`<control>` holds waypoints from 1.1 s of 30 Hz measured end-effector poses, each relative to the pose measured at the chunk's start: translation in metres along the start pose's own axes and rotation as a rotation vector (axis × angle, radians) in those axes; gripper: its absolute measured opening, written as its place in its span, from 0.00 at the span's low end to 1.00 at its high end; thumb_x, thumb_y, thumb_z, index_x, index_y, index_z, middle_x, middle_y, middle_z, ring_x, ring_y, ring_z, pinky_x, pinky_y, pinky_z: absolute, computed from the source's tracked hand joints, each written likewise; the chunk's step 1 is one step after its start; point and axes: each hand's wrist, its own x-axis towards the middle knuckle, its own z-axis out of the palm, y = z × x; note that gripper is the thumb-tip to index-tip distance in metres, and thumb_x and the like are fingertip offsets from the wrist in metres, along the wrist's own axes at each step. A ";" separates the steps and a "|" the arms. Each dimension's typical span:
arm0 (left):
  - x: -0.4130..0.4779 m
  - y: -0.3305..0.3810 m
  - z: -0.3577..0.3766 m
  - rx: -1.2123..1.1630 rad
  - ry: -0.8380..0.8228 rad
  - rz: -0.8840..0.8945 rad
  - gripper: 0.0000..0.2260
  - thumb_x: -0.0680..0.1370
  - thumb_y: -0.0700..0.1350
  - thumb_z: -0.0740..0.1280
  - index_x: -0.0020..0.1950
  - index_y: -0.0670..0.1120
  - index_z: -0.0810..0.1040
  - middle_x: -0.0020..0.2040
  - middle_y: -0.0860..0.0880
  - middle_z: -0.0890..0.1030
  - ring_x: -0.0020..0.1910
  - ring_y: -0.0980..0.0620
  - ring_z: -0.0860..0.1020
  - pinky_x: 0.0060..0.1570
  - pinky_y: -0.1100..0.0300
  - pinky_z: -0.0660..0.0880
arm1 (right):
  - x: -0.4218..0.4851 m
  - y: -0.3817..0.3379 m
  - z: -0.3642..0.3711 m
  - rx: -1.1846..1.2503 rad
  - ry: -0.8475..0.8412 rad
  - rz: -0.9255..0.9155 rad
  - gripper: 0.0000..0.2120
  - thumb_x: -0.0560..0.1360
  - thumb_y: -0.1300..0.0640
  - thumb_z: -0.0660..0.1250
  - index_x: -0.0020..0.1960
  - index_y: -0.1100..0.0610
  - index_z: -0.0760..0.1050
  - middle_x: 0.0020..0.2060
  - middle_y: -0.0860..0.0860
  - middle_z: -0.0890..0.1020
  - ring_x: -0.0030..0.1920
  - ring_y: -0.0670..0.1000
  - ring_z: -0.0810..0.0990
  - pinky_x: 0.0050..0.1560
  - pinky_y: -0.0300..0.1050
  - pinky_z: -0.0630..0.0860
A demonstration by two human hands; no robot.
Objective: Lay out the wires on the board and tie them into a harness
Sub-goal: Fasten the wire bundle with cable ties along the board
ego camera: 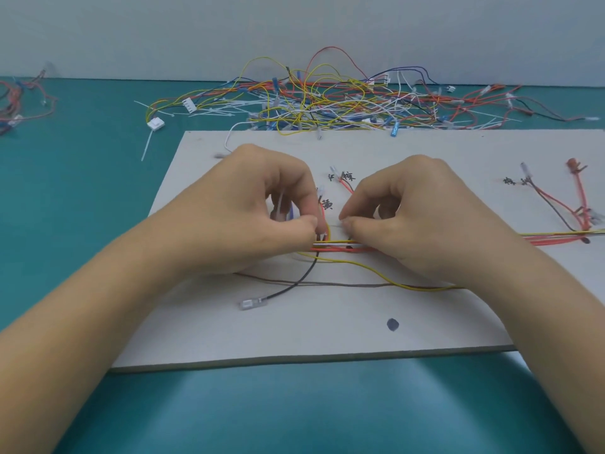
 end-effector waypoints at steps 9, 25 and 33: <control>0.005 -0.011 0.003 -0.069 0.008 -0.033 0.04 0.76 0.51 0.71 0.44 0.52 0.82 0.34 0.54 0.82 0.30 0.57 0.77 0.31 0.60 0.76 | 0.001 0.004 0.001 0.022 -0.006 0.009 0.06 0.72 0.58 0.75 0.39 0.48 0.86 0.26 0.33 0.78 0.30 0.37 0.76 0.32 0.27 0.68; 0.005 -0.010 0.002 -0.211 0.100 -0.089 0.07 0.69 0.49 0.77 0.40 0.46 0.85 0.35 0.48 0.86 0.34 0.50 0.86 0.39 0.58 0.82 | 0.002 0.006 0.003 0.106 0.007 0.069 0.04 0.74 0.57 0.74 0.41 0.50 0.86 0.32 0.45 0.84 0.35 0.43 0.81 0.35 0.36 0.76; 0.003 -0.015 -0.002 -0.259 0.020 -0.088 0.07 0.77 0.34 0.73 0.45 0.45 0.87 0.39 0.47 0.88 0.41 0.47 0.87 0.48 0.49 0.83 | 0.004 0.009 0.005 0.155 0.016 0.099 0.03 0.75 0.57 0.75 0.43 0.51 0.86 0.33 0.46 0.85 0.34 0.42 0.81 0.34 0.33 0.74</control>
